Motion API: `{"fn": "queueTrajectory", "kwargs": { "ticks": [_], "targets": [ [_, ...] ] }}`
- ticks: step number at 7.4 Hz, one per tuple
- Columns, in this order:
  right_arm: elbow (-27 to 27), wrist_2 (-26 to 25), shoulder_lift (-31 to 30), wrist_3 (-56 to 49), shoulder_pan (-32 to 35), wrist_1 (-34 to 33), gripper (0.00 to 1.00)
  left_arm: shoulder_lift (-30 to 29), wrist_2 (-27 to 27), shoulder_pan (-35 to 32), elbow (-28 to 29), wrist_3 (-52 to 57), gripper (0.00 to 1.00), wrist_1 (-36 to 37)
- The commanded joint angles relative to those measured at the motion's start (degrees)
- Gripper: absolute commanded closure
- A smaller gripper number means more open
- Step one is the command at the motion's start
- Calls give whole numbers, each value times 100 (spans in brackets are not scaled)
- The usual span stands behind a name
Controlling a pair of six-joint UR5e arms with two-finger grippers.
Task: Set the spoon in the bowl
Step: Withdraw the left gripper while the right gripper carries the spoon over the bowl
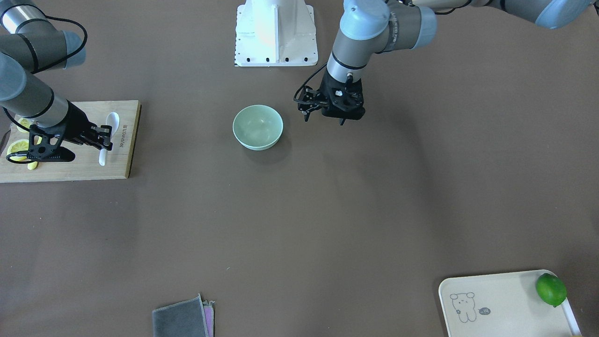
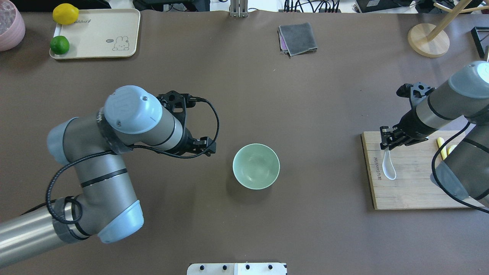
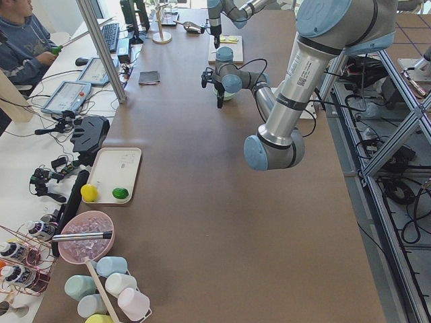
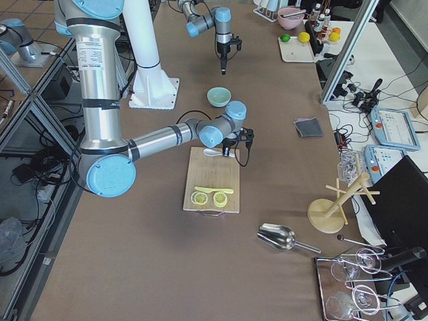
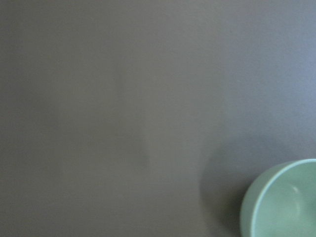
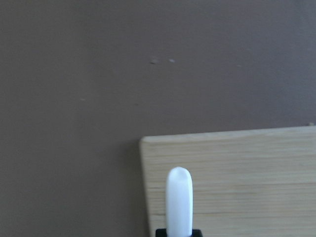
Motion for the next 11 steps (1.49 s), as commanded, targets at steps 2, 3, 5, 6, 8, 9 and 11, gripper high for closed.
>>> {"fn": "queueTrajectory", "kwargs": {
  "ticks": [2,3,5,6,8,9,11],
  "targets": [
    [-19,-566,1548,1775,-755,-240,100,1189,-524,-785,-528,1347,2,-62],
    [-28,-1145,1787,1823,-1045,-310,100,1410,-655,-1031,-547,1761,2,-62],
    [-46,-1456,2489,1955,-1258,-1028,100,1544,-797,-1227,-538,2002,2,-79],
    [-55,-2058,2553,2147,-1642,-1049,100,1535,-797,-1227,-547,1993,2,-79],
    [-116,-2301,2721,2403,-1891,-1050,100,1526,-797,-1236,-529,1993,2,-79],
    [-221,-2337,2886,2421,-1935,-1067,100,1526,-797,-1279,-503,1993,2,-79],
    [-555,-2433,3099,2352,-1936,-1041,1,1491,-789,-1280,-485,1923,2,-71]
  ]
}}
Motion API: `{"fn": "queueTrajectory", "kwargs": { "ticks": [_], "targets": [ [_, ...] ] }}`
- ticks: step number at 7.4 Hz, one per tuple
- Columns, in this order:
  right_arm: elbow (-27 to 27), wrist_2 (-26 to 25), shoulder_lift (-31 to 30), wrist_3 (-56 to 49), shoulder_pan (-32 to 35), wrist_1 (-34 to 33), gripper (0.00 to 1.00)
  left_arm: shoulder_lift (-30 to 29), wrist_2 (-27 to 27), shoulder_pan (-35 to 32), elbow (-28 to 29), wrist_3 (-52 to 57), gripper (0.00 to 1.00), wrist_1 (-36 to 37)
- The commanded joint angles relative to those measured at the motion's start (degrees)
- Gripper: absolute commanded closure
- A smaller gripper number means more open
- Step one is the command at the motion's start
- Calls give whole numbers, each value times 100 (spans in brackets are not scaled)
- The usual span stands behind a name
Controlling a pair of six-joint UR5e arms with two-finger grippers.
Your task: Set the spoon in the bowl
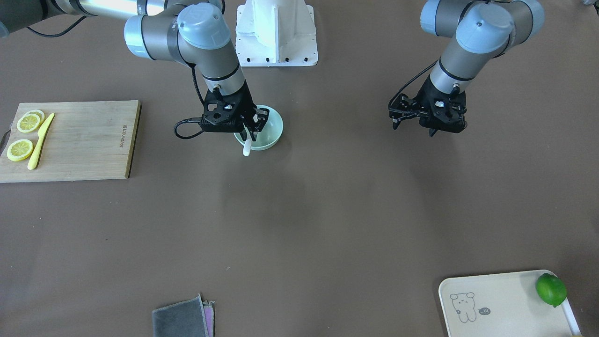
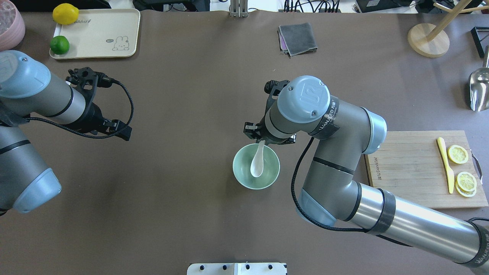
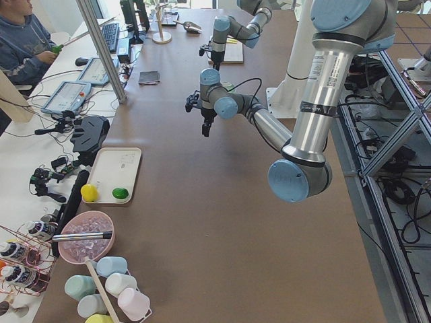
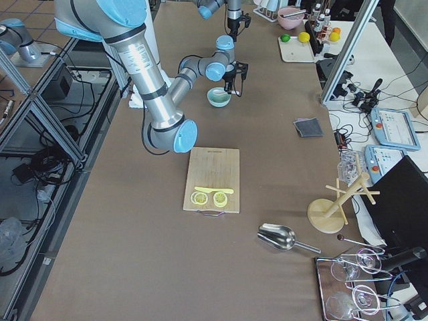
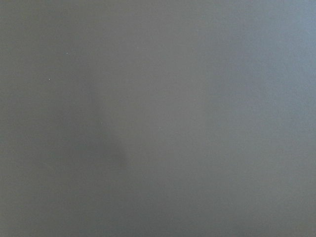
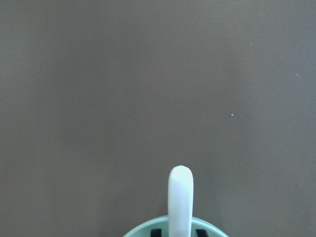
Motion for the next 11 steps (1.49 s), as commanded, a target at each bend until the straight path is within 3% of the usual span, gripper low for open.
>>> {"fn": "queueTrajectory", "kwargs": {
  "ticks": [1,2,3,5,6,7,8,9,10,11],
  "targets": [
    [-102,-48,42,-136,48,7,0,-6,-6,-45,13,-23,2,3],
    [-67,144,-11,-381,300,-19,0,3,-15,-167,13,21,2,12],
    [108,738,-316,-818,799,-28,0,20,-215,-420,13,74,2,47],
    [408,1628,-1464,-2719,1976,-20,0,343,-357,-974,-5,921,2,91],
    [408,1910,-1992,-3652,2565,-28,0,467,-618,-1420,4,1492,2,100],
    [400,2304,-2589,-4862,3197,-29,0,703,-1326,-2208,48,2255,2,152],
    [373,2482,-3065,-5701,3812,-37,0,1045,-1820,-2825,135,3098,2,240],
    [347,2780,-3452,-6379,4393,-46,0,1518,-1860,-3292,406,3950,2,249],
    [295,2826,-3970,-7021,4721,41,0,1723,-1860,-3645,696,4324,2,258],
    [68,2783,-4088,-7828,5185,-28,0,1908,-1834,-3953,855,4328,2,380]
  ]
}}
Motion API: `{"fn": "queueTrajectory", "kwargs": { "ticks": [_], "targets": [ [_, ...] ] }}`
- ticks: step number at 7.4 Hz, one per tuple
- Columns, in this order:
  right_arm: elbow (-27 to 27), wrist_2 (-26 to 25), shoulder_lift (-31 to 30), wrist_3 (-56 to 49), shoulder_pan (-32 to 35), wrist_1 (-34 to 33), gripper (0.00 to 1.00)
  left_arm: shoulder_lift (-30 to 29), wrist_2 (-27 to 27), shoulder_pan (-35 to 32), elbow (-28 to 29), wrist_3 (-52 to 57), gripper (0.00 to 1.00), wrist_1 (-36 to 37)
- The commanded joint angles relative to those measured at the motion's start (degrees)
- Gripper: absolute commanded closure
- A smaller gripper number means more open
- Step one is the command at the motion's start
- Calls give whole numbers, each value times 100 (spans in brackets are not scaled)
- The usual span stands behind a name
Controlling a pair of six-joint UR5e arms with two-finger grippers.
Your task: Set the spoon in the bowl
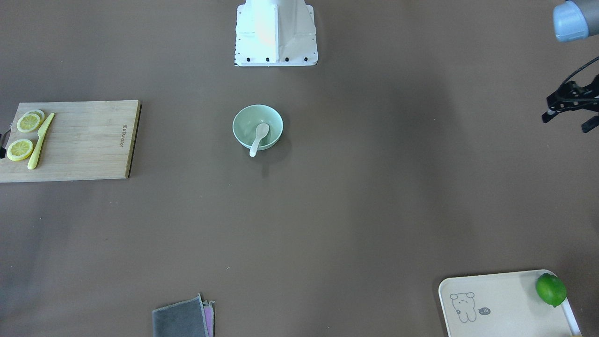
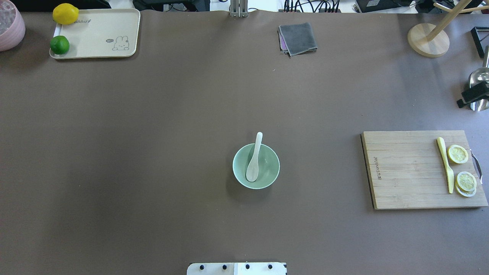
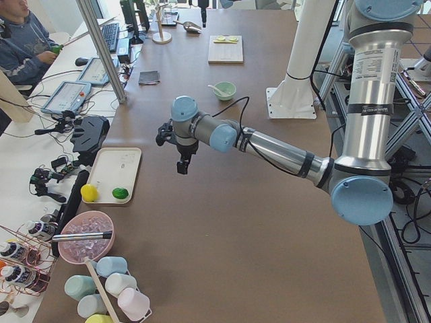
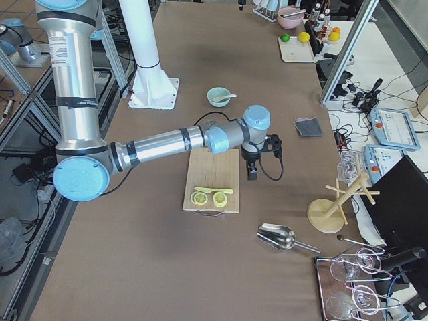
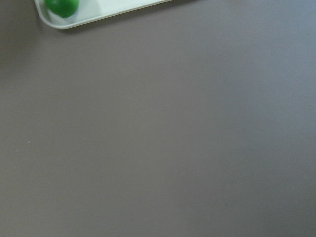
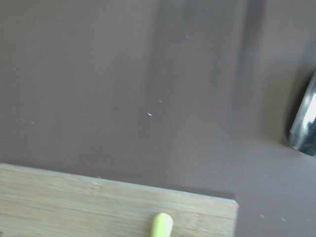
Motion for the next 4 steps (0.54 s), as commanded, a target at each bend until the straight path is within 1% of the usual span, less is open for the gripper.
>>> {"fn": "queueTrajectory", "kwargs": {
  "ticks": [1,2,3,4],
  "targets": [
    [-602,84,-377,-1595,929,26,0,363,20,-579,517,273,2,121],
    [-675,32,-378,-1679,1045,-17,0,390,37,-746,615,308,2,86],
    [-702,32,-421,-1602,1151,-17,0,399,29,-747,651,309,2,121],
    [-850,-125,-422,-1671,1178,52,0,399,46,-739,782,543,2,60]
  ]
}}
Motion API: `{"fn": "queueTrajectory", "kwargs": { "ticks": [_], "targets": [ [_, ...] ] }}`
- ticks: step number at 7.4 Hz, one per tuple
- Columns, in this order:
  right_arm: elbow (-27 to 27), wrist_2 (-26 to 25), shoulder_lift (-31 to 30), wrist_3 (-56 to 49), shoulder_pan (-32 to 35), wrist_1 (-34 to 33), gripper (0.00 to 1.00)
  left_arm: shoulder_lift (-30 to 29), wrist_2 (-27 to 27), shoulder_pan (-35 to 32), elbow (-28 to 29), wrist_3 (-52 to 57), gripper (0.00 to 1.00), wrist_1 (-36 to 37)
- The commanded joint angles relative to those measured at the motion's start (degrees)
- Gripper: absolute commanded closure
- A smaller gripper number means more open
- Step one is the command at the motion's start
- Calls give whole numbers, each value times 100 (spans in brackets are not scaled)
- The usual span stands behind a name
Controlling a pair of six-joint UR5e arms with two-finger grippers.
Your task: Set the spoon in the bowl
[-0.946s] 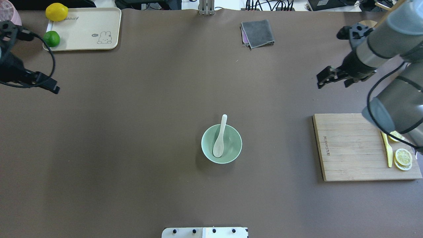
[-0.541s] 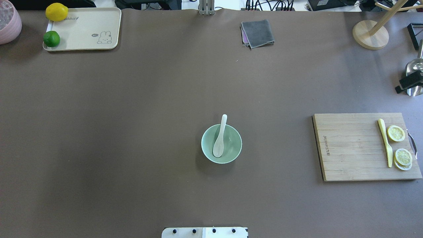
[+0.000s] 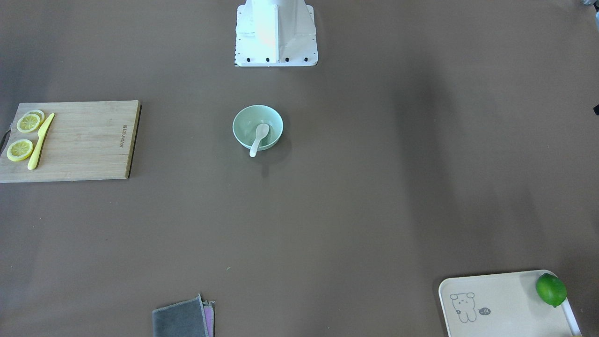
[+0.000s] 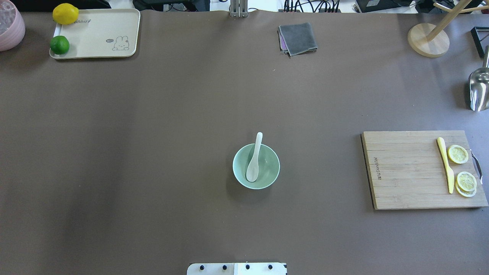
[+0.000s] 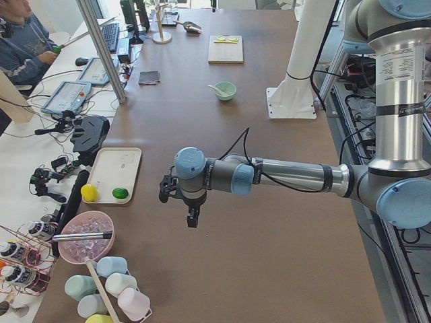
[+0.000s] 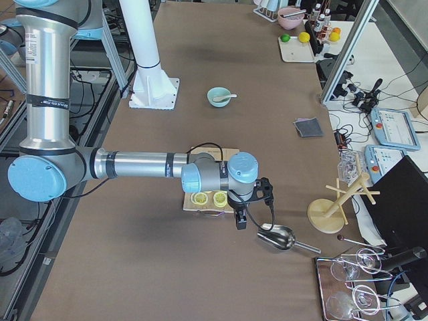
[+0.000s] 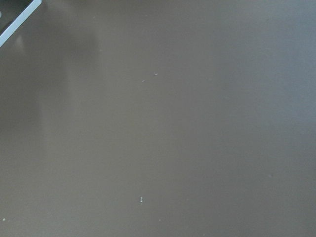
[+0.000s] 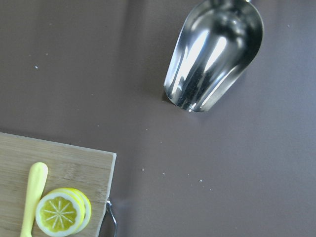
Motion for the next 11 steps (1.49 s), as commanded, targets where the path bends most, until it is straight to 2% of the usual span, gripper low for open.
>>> {"fn": "queueTrajectory", "kwargs": {
  "ticks": [1,2,3,4,5,7,9,11],
  "targets": [
    [-204,-170,41,-76,109,51,0,-5,110,-33,269,1321,2,23],
    [-152,-170,93,-41,109,51,0,-31,119,-24,288,1272,2,23],
    [-204,-162,381,-6,109,-323,0,-197,137,-24,253,714,2,49],
    [-143,-179,758,-32,170,-1136,0,-320,154,-24,183,317,2,224],
    [-134,-188,814,-84,170,-1309,0,-347,155,-15,183,339,2,304],
    [-126,-197,841,-76,188,-1320,0,-321,67,-33,122,357,2,287],
    [40,-311,753,-85,188,-1293,0,-278,84,-41,-194,357,2,278],
    [50,-311,718,-85,197,-1302,0,-243,84,-41,-195,357,2,270]
  ]
}}
